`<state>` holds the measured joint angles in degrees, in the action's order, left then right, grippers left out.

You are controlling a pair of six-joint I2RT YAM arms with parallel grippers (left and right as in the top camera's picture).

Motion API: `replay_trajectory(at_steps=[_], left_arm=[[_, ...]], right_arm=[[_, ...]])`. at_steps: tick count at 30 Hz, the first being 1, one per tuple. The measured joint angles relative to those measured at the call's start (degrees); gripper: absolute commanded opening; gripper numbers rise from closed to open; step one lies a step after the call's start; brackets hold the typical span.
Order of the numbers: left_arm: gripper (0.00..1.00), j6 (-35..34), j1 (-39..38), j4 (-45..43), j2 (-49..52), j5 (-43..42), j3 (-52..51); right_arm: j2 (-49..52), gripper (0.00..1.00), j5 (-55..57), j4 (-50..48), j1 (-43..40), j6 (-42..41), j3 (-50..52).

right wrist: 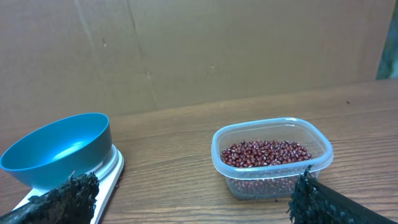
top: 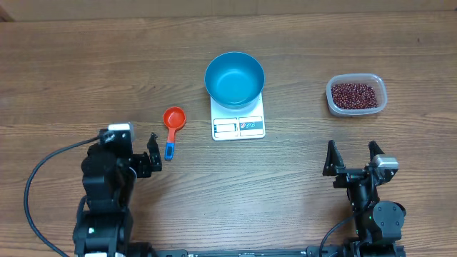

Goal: Scoop item into bowl and weigh 150g on scale
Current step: 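Move the left gripper forward over the red scoop's cup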

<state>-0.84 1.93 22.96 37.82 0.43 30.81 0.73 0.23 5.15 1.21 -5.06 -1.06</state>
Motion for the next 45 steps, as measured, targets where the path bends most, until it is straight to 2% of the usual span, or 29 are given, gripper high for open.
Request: replay_trajectory(at_steps=[29,45], left_arm=[[1.0,0.0,0.0,18.2,26.8,-0.9,23.6],[1.0,0.0,0.0,22.4,33.3,-1.6,28.1]], right_arm=[[0.0,1.0,0.0,0.0,0.0,0.0,0.0],[0.0,1.0,0.0,0.0,0.0,0.0,0.0]])
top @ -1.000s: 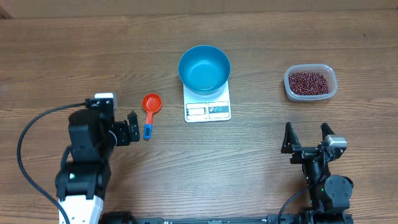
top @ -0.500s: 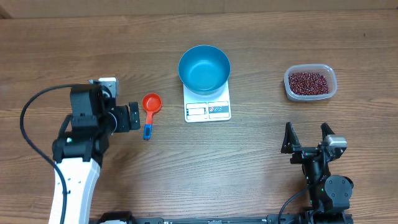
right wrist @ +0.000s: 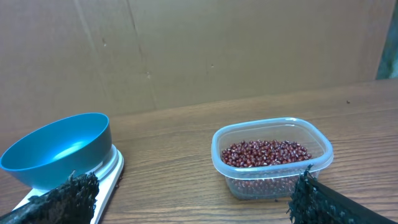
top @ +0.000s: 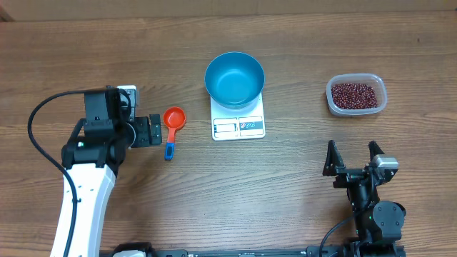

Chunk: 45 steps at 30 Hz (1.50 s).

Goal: Scoop item into bowl and weigh 150g on scale
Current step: 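Move the left gripper forward over the red scoop's cup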

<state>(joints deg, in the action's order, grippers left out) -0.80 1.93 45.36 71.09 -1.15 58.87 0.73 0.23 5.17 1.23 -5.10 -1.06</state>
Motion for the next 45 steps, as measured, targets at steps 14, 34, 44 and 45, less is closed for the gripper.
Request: replay_trajectory(at_steps=[14,34,44,45], left_arm=[[1.0,1.3,0.0,14.0,16.4,-0.6,18.9],[0.99,1.4,0.0,14.4,25.6,-0.6,20.3],[1.0,1.4,0.0,14.4,25.6,-0.6,20.3],[1.0,1.4,0.0,14.4,25.6,-0.6,20.3]], right_arm=[[0.0,1.0,0.0,0.0,0.0,0.0,0.0],[0.0,1.0,0.0,0.0,0.0,0.0,0.0],[0.0,1.0,0.0,0.0,0.0,0.0,0.0],[0.0,1.0,0.0,0.0,0.0,0.0,0.0]])
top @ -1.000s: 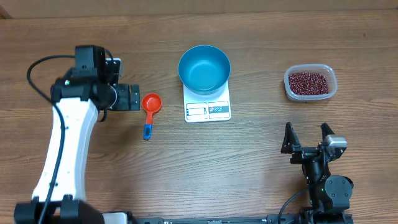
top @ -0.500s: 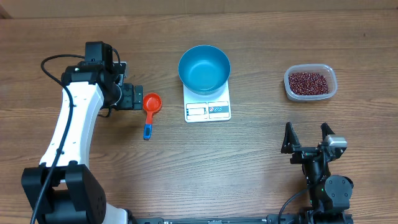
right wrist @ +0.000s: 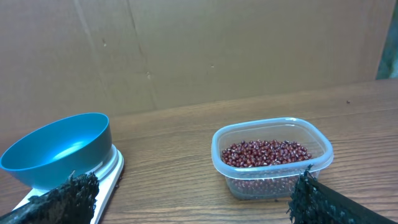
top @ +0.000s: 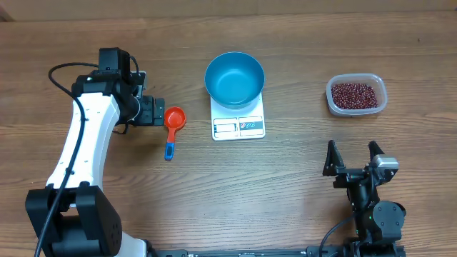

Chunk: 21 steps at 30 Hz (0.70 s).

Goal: Scoop item into bowl and weigh 150g on scale
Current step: 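Move the left gripper forward over the red scoop's cup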

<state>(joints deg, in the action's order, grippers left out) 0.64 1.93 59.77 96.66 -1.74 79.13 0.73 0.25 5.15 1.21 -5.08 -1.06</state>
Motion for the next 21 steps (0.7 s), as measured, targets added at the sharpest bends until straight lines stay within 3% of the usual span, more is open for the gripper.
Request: replay_trajectory(at_steps=[21], left_arm=[[0.99,1.5,0.0,-3.9,11.0,0.0,0.1]], right_arm=[[0.0,1.0,0.0,0.0,0.0,0.0,0.0]])
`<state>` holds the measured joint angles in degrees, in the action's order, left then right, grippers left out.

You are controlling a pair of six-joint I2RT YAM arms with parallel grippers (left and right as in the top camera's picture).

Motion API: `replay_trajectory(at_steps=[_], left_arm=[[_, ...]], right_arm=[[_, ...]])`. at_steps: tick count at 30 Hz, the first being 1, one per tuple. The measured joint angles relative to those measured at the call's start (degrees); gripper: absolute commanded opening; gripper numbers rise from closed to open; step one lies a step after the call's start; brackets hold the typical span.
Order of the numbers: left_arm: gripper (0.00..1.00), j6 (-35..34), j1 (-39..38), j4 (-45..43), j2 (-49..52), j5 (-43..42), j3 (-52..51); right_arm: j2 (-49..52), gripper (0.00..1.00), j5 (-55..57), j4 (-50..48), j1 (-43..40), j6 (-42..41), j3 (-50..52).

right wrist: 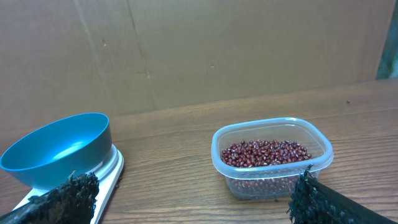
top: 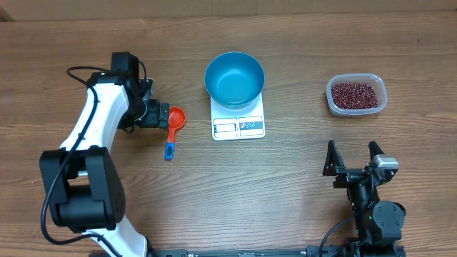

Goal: Scoop item into bowl and weigh 150g on scale
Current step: 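Move the left gripper forward over the red scoop's cup, then lower the left gripper and close it on the red scoop's rim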

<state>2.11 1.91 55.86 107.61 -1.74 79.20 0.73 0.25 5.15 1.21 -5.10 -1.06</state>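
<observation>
A blue bowl [top: 234, 78] stands on the white scale [top: 238, 126] at the table's middle back. It also shows in the right wrist view as the bowl [right wrist: 59, 148]. A red scoop with a blue handle [top: 172, 128] lies left of the scale. My left gripper [top: 161, 115] lies sideways at the left rim of the scoop's cup and looks open. A clear tub of red beans [top: 355, 94] sits at the back right, seen also as the tub [right wrist: 270, 155]. My right gripper [top: 352, 153] rests open near the front edge, nothing between its fingertips [right wrist: 311, 193].
A brown cardboard wall [right wrist: 205, 50] stands behind the table. The left arm [top: 93, 135] stretches from the front left up to the scoop, with its cable looping beside it. The wooden tabletop [top: 235, 185] fills the view.
My left gripper has shifted slightly right, from just left of the scoop's cup to its left rim. The arm's elbow has swung further in. Scoop, bowl, tub and right gripper are where they were.
At first my left gripper was near the front left, below the scoop's handle. Then it stood left of the handle and cup. Later it was higher, level with the cup, and now it is at the cup's rim. The right arm has stayed still.
</observation>
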Motion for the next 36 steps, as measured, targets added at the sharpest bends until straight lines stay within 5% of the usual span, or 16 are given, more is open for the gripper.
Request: replay_trajectory(at_steps=[36], left_arm=[[0.99,4.1,-1.8,-4.7,4.8,-1.7,0.0]], right_arm=[[0.0,1.0,0.0,0.0,0.0,0.0,0.0]])
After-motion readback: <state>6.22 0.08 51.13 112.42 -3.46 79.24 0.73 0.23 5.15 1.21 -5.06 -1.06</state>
